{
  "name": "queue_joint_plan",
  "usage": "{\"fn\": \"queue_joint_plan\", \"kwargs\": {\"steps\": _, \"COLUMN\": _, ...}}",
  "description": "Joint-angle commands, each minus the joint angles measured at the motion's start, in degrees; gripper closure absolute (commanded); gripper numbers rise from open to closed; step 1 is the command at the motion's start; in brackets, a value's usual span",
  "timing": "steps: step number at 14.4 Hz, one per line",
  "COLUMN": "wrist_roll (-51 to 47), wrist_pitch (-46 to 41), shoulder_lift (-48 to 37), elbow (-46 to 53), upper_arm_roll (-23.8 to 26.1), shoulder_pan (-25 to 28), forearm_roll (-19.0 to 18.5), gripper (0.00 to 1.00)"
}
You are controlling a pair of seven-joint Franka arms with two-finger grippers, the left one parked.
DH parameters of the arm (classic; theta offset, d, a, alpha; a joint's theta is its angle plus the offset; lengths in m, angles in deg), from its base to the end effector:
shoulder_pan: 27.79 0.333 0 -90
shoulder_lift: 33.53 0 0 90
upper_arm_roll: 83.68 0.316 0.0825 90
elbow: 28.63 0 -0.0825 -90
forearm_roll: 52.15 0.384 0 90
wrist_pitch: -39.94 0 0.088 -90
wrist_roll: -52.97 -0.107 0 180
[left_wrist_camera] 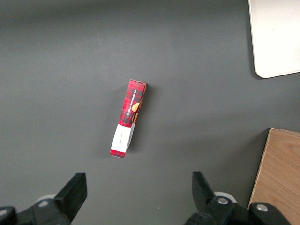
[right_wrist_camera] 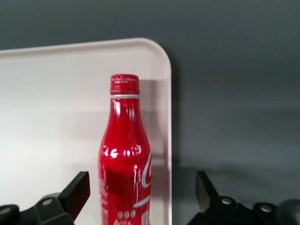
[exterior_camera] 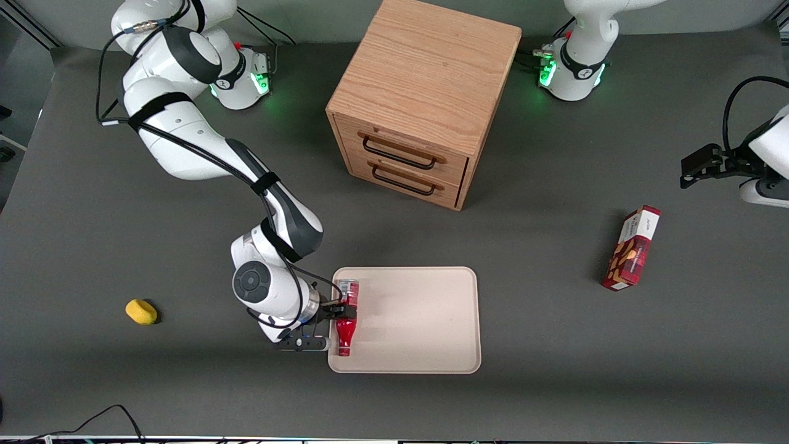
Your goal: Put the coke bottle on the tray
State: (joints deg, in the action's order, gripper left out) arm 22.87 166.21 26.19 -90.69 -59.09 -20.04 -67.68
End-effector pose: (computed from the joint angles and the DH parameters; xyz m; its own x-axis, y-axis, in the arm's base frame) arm 0.7246 0.3074 0.2275 0.9967 -0.0467 0.0668 -0.0334 -0.9817 -0.1872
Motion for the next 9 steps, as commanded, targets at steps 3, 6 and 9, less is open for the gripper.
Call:
{"fn": "queue_joint_plan", "kwargs": {"steps": 3, "wrist_roll": 0.9, "wrist_pitch": -16.2, "shoulder_lift": -16.6, "elbow": -3.2, "upper_arm_roll": 0.5, "shoulder_pan": -2.4, "forearm_roll": -1.1, "gripper": 0.0}}
{"fn": "queue_joint_plan", "kwargs": {"steps": 6, "wrist_roll": 0.9, "wrist_pitch": -31.4, "shoulder_lift": -28.0, "elbow": -3.4, "upper_arm_roll": 0.5, "shoulder_pan": -5.0, "forearm_roll": 1.3, "gripper": 0.0}}
{"fn": "queue_joint_plan", "kwargs": {"steps": 9, "wrist_roll": 0.9, "wrist_pitch": -45.7, "shoulder_lift": -41.0, "elbow": -3.2, "upper_arm_roll": -6.1, "shoulder_pan": -6.4, "forearm_roll": 5.1, "gripper": 0.0}}
